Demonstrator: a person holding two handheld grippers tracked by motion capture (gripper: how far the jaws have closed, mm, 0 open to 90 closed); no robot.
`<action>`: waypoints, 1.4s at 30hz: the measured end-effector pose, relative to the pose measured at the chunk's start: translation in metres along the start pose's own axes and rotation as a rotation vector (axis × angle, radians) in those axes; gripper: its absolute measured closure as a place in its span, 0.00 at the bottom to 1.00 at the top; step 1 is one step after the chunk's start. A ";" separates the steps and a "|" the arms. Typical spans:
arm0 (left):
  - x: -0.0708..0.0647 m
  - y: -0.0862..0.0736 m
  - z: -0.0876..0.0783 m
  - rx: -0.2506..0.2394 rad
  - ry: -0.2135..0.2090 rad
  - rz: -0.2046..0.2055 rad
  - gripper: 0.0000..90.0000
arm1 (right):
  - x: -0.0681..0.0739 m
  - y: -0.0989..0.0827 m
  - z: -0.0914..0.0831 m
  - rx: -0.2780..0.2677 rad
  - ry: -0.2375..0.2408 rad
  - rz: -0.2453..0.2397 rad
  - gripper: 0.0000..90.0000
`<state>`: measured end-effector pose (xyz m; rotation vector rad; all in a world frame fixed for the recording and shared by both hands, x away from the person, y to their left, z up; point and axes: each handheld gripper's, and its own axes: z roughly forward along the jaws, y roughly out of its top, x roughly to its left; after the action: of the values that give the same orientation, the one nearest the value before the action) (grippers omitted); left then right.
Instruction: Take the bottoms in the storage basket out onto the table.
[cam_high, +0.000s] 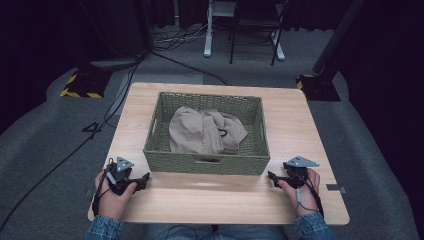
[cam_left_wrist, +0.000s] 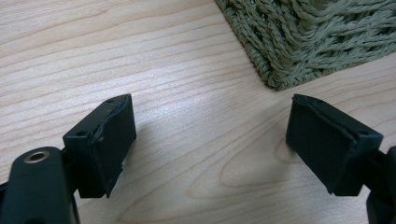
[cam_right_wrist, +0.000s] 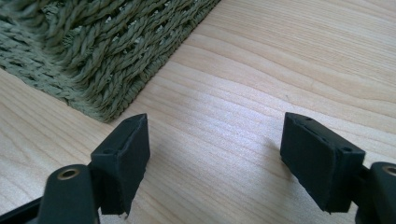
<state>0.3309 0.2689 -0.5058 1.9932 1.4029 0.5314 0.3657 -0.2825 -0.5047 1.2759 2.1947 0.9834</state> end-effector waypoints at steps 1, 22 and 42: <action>0.000 0.000 0.000 0.000 0.000 0.001 0.18 | 0.000 0.000 0.000 0.000 0.000 0.000 0.27; 0.001 0.000 0.000 0.004 -0.008 0.008 0.17 | 0.003 0.017 -0.012 0.007 -0.028 0.002 0.26; 0.001 0.000 0.000 0.004 -0.007 0.009 0.17 | -0.008 0.071 -0.069 -0.113 -0.007 0.005 0.28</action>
<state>0.3317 0.2695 -0.5057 2.0037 1.3925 0.5248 0.3660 -0.2912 -0.4060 1.2318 2.1003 1.0865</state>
